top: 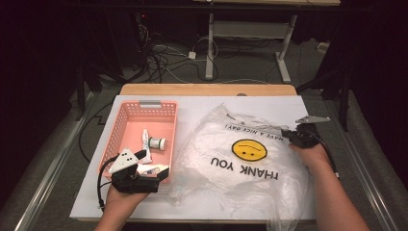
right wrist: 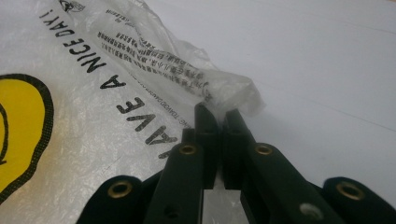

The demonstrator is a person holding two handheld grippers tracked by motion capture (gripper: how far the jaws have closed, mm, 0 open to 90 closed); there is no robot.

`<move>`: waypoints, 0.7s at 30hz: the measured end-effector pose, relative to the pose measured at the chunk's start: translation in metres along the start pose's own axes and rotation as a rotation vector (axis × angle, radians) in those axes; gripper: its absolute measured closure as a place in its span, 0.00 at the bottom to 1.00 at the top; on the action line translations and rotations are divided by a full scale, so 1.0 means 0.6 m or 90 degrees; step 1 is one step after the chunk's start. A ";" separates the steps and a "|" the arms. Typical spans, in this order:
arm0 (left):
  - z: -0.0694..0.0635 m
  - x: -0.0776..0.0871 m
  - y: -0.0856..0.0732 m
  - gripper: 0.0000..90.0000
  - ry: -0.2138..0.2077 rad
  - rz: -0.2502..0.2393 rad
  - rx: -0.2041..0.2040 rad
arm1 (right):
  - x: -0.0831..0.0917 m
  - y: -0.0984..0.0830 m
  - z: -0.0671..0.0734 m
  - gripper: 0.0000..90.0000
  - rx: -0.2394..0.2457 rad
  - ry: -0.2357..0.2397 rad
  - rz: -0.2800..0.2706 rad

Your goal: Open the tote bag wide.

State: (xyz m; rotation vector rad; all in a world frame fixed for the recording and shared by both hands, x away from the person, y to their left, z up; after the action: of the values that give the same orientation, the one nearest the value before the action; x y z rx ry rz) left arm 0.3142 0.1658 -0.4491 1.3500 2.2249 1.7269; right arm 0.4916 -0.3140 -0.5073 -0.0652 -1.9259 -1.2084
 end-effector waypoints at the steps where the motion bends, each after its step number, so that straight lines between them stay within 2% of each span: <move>1: -0.005 -0.001 0.002 0.00 -0.006 0.001 -0.001 | 0.002 -0.001 -0.005 0.99 -0.007 -0.005 -0.003; 7: -0.006 -0.005 0.002 0.00 -0.007 0.004 -0.011 | 0.014 -0.009 -0.038 0.99 -0.061 -0.044 -0.016; 9: -0.006 -0.006 -0.007 0.00 -0.002 0.012 -0.025 | 0.018 -0.012 -0.047 0.99 -0.070 -0.061 -0.018; 13: -0.003 -0.004 -0.009 0.00 -0.002 0.011 -0.024 | 0.023 -0.015 -0.059 0.99 -0.089 -0.074 -0.022; 14: -0.003 -0.003 -0.008 0.00 -0.001 0.012 -0.028 | 0.027 -0.020 -0.069 1.00 -0.105 -0.090 -0.024; 18: -0.002 0.000 -0.005 0.00 0.005 0.004 -0.038 | 0.033 -0.027 -0.080 0.99 -0.113 -0.110 -0.023; 19: -0.002 0.000 -0.005 0.00 0.005 0.003 -0.038 | 0.042 -0.033 -0.088 0.99 -0.118 -0.128 -0.020; 21: -0.001 -0.001 -0.007 0.00 0.004 0.005 -0.037 | 0.054 -0.040 -0.096 1.00 -0.129 -0.145 -0.021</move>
State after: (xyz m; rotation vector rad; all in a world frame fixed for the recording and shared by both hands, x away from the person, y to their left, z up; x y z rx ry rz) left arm 0.3117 0.1651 -0.4527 1.3463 2.1579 1.7853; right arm 0.4959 -0.3824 -0.4922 -0.2901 -1.9961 -1.4689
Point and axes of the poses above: each handheld gripper's, and its own axes: x roughly backward along the jaws, y roughly out of its top, z roughly to its left, the point moved 6 cm from there along -x, roughly forward along the jaws, and after that the axes turned 15 degrees about x, right-handed, at the moved point
